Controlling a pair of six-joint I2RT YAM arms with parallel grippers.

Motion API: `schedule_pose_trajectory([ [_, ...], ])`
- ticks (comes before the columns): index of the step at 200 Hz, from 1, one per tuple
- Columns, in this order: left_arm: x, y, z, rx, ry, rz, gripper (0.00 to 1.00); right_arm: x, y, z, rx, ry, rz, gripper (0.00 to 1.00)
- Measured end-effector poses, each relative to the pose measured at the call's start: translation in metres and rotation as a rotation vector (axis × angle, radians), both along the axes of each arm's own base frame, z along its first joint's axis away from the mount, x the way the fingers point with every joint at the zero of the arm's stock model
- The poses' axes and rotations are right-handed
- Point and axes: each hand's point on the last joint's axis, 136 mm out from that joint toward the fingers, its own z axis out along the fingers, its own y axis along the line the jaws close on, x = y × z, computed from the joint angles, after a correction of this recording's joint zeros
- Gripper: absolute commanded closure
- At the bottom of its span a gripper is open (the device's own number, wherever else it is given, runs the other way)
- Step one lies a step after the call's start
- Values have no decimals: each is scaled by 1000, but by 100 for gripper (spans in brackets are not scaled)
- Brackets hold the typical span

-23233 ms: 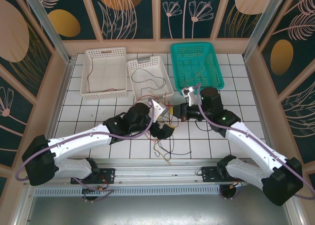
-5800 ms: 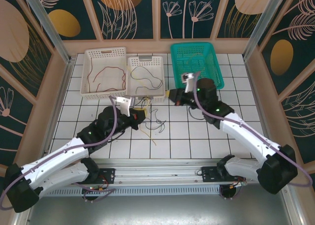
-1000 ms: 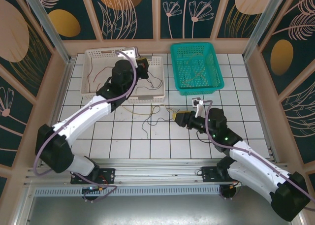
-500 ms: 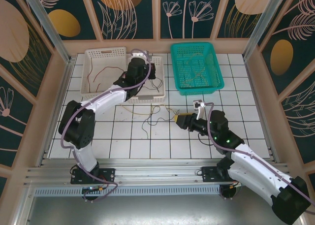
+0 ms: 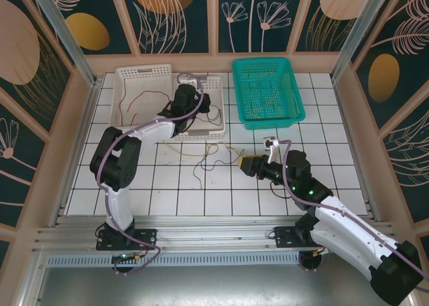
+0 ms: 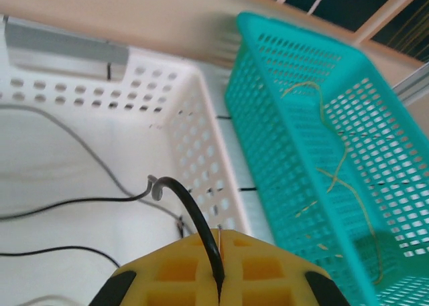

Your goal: Untangle the cables

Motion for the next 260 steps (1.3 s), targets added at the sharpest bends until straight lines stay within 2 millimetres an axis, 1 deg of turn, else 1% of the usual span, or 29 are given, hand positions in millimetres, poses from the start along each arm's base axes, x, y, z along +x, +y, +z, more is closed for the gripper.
schedule_pose_trajectory([
  [10, 1, 2, -15, 5, 29, 3, 100, 0, 0, -1, -2, 2, 0, 49],
  [25, 0, 2, -33, 7, 67, -1, 100, 0, 0, -1, -3, 4, 0, 49],
  [45, -2, 1, -46, 5, 97, -9, 100, 0, 0, -2, -4, 5, 0, 49],
  [61, -3, -2, -51, -2, 110, -19, 86, -1, -1, -5, -7, 10, 0, 49],
  [80, -4, -3, -51, -8, 120, -25, 65, -1, -1, -6, -9, 13, 0, 49],
  [97, -4, -5, -50, -3, 119, -37, 52, -1, -1, -8, -12, 17, 0, 49],
  [120, -2, -6, -44, 4, 119, -41, 43, 0, 0, -10, -16, 23, 0, 49],
  [136, 2, -7, -35, 11, 105, -47, 33, 0, 0, -10, -16, 23, 0, 49],
  [154, 3, -7, -24, 21, 92, -52, 26, 0, 0, -10, -16, 23, 0, 49],
  [176, 5, -3, -4, 50, 68, -44, 18, 0, 0, -11, -19, 27, -2, 49],
  [198, 8, 2, 21, 85, 34, -26, 11, 4, -2, -18, -40, 44, -26, 49],
  [208, 10, 5, 31, 101, 22, -13, 2, 6, -4, -24, -55, 61, -40, 49],
  [216, 12, 8, 38, 115, 13, 1, 1, 8, -5, -30, -71, 75, -51, 49],
  [230, 12, 12, 42, 142, 12, 8, 2, 11, -7, -42, -103, 108, -71, 49],
  [243, 11, 15, 40, 164, 24, 15, 2, 13, -8, -51, -125, 139, -83, 49],
  [260, 8, 21, 31, 202, 58, 28, 1, 13, -8, -59, -140, 167, -87, 49],
])
